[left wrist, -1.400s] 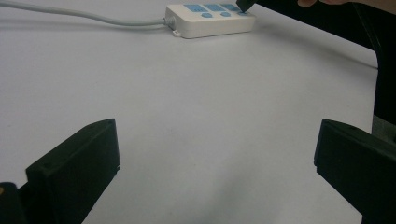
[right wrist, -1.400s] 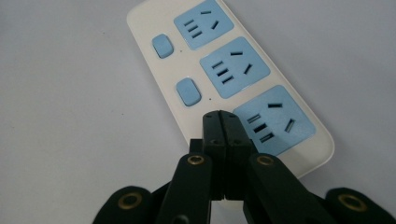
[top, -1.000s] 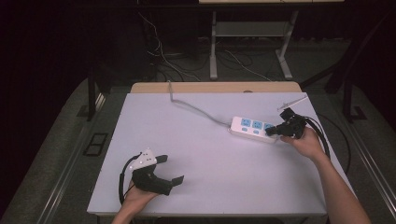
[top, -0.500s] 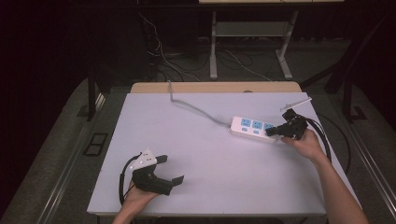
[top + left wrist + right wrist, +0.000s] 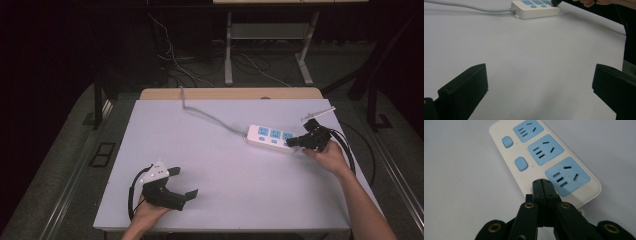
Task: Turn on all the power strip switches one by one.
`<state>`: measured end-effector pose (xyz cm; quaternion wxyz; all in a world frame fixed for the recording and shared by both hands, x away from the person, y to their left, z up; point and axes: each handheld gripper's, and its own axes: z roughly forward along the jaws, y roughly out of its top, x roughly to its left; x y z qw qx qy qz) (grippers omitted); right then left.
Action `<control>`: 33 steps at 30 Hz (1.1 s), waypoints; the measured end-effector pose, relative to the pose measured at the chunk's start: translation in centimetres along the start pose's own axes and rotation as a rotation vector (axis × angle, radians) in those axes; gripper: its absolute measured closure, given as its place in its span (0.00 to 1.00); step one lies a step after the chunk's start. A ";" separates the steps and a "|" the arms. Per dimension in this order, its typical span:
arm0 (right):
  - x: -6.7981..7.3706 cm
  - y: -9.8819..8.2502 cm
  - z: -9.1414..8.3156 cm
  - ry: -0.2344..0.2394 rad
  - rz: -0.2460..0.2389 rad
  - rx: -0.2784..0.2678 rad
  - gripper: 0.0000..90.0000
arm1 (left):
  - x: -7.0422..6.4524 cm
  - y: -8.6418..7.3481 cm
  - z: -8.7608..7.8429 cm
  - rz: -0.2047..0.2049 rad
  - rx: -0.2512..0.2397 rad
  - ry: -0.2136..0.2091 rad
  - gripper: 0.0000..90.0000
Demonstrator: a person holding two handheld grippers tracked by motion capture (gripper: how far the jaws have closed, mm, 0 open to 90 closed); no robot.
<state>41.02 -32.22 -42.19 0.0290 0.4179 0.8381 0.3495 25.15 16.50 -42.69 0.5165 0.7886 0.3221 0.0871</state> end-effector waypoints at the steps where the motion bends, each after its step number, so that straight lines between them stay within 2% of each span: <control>1: -0.1 -0.1 0.0 0.005 0.009 -0.011 1.00 | 0.0 0.0 0.0 -0.002 0.000 0.002 0.00; 5: -0.3 -0.3 -0.1 0.021 0.034 -0.032 1.00 | 0.2 0.0 0.0 -0.007 -0.004 0.004 0.00; 8: -0.3 -0.1 -0.2 0.014 0.024 -0.020 1.00 | 0.2 0.0 0.0 -0.010 -0.003 0.005 0.00; 11: -0.2 0.0 -0.4 0.025 0.026 -0.039 1.00 | 0.2 0.0 0.0 -0.011 -0.004 0.005 0.00; 23: 0.9 2.3 -2.7 0.019 -0.017 -0.072 1.00 | 0.1 0.0 -0.1 -0.008 -0.009 0.002 0.00; 33: 1.6 4.2 -3.3 0.014 -0.049 -0.077 1.00 | 0.1 0.0 -0.1 -0.010 -0.012 0.000 0.00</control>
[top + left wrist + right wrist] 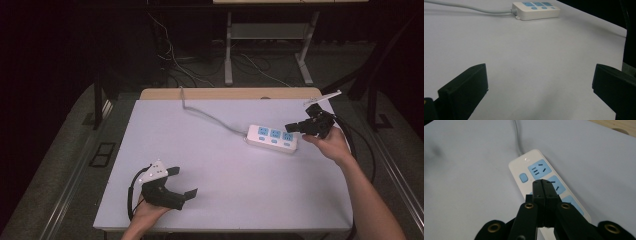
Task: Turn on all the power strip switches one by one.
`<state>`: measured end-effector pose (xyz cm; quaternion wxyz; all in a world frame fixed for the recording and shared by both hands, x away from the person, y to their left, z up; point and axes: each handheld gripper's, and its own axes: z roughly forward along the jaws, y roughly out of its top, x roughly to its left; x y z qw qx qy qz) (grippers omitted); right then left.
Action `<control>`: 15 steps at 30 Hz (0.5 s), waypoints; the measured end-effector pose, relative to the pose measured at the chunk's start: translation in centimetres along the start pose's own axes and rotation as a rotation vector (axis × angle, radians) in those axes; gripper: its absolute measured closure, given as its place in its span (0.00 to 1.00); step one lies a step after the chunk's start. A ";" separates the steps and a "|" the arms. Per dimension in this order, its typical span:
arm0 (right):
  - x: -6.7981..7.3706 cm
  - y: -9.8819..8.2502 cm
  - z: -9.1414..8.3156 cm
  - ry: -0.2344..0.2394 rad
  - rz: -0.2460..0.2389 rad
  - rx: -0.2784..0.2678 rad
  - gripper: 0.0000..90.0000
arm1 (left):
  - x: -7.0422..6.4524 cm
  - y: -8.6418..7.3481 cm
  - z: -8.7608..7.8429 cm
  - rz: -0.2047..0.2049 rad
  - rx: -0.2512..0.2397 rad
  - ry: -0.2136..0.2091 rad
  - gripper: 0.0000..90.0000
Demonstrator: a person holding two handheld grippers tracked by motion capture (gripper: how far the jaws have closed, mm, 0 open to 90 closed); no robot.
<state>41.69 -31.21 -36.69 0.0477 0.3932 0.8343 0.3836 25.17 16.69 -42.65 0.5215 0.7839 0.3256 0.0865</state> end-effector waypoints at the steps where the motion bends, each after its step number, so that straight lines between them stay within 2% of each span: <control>1: 0.0 0.2 0.0 0.001 -0.002 0.000 1.00 | 0.0 0.0 0.0 0.000 0.000 0.000 0.00; 15: 0.6 1.6 1.5 0.017 -0.026 0.023 1.00 | 0.1 0.0 -0.1 0.002 0.001 0.000 0.00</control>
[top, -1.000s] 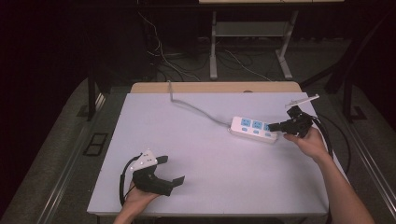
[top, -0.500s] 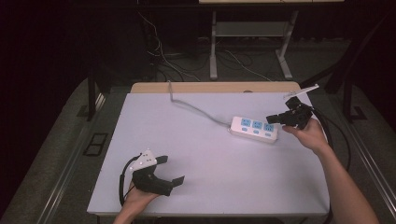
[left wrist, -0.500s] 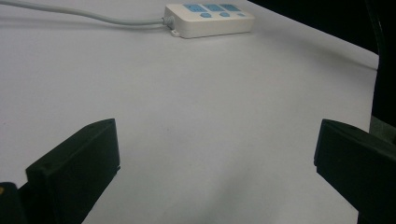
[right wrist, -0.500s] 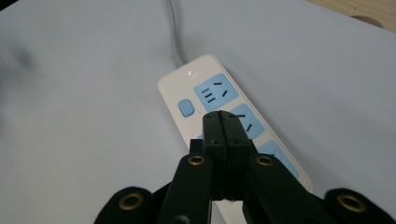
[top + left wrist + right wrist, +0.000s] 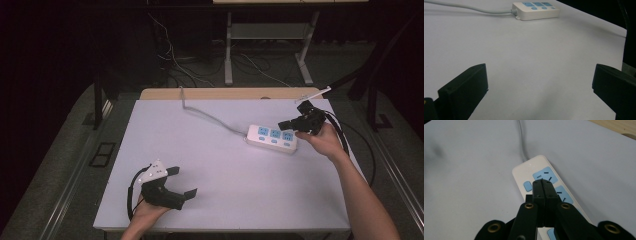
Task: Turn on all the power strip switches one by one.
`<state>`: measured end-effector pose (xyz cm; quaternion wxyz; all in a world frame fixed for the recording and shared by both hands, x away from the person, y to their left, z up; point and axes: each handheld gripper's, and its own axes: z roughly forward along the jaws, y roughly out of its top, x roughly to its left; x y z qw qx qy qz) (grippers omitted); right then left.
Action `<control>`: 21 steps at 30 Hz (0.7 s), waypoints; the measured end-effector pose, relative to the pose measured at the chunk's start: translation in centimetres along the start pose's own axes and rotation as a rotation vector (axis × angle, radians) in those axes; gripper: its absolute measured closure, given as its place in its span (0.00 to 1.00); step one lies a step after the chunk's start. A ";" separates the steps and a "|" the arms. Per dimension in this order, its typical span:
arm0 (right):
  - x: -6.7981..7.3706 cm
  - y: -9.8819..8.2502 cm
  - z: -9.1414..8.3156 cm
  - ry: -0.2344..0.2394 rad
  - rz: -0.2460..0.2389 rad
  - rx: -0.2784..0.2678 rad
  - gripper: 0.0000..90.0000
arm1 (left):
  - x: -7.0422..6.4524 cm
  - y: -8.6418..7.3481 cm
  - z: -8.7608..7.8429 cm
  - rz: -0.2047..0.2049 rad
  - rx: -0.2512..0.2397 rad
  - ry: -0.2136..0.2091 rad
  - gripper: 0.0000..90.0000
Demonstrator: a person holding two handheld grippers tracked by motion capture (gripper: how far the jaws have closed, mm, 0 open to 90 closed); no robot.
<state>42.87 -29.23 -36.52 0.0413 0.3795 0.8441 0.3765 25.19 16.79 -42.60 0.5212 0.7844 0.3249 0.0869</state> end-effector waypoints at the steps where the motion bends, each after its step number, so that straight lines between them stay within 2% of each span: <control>1: 0.0 0.1 0.1 0.000 0.001 0.000 1.00 | 0.0 0.0 0.0 0.000 -0.001 0.000 0.00; 6: 0.2 0.4 0.8 0.009 -0.009 0.008 1.00 | 0.1 0.0 0.0 0.001 -0.002 0.001 0.00; 15: -0.1 0.2 2.6 0.012 -0.010 0.062 1.00 | 0.2 0.0 -0.1 -0.002 -0.004 0.002 0.00; 21: -0.2 -0.1 3.2 0.013 -0.013 0.085 1.00 | 0.2 0.0 -0.1 -0.001 -0.003 0.002 0.00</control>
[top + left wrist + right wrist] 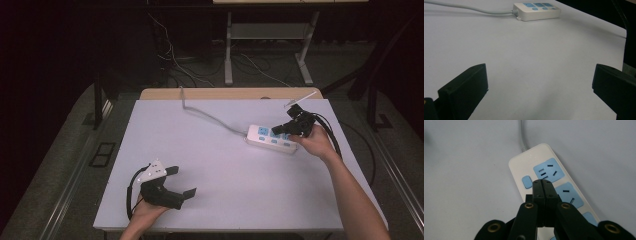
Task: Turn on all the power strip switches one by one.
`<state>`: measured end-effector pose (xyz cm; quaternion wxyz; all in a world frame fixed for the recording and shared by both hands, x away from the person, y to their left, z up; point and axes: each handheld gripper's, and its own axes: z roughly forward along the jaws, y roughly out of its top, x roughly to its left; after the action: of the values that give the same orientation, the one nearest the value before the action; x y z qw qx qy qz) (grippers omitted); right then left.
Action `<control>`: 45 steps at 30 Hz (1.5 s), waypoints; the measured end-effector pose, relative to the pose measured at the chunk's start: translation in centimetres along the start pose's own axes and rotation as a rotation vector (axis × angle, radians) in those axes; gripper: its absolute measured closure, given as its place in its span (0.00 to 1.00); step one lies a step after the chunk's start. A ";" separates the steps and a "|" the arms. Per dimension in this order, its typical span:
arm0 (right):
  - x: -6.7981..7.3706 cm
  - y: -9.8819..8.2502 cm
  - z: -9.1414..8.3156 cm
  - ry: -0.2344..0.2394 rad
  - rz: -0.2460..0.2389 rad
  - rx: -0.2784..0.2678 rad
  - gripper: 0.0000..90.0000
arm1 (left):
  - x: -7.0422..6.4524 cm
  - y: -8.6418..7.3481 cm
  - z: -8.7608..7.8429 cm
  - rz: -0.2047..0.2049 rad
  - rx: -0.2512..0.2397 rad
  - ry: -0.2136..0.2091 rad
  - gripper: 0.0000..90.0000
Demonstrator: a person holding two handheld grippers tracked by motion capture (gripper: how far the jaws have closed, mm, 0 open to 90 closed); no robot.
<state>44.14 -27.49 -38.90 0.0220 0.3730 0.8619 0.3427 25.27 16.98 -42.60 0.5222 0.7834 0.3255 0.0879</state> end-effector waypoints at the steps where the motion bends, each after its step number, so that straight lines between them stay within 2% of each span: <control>1: 0.0 0.0 0.1 0.000 0.001 0.003 1.00 | 0.0 0.0 0.0 0.000 0.000 0.000 0.00; 23: -0.2 -1.3 1.7 0.015 0.009 0.062 1.00 | 0.0 0.0 0.0 0.001 0.002 0.001 0.00; 35: -0.4 -1.6 1.8 0.024 0.007 0.043 1.00 | -0.1 0.0 0.1 0.004 0.003 -0.003 0.00; 42: -0.9 -2.4 1.8 0.057 0.033 -0.001 1.00 | -0.1 0.0 0.2 0.006 0.006 -0.006 0.00; 45: -0.9 -2.4 1.8 0.058 0.023 0.002 1.00 | -0.1 0.0 0.2 0.007 0.010 -0.007 0.00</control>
<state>43.82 -28.20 -41.94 -0.0075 0.3729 0.8581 0.3529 25.31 16.77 -42.71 0.5192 0.7873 0.3214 0.0855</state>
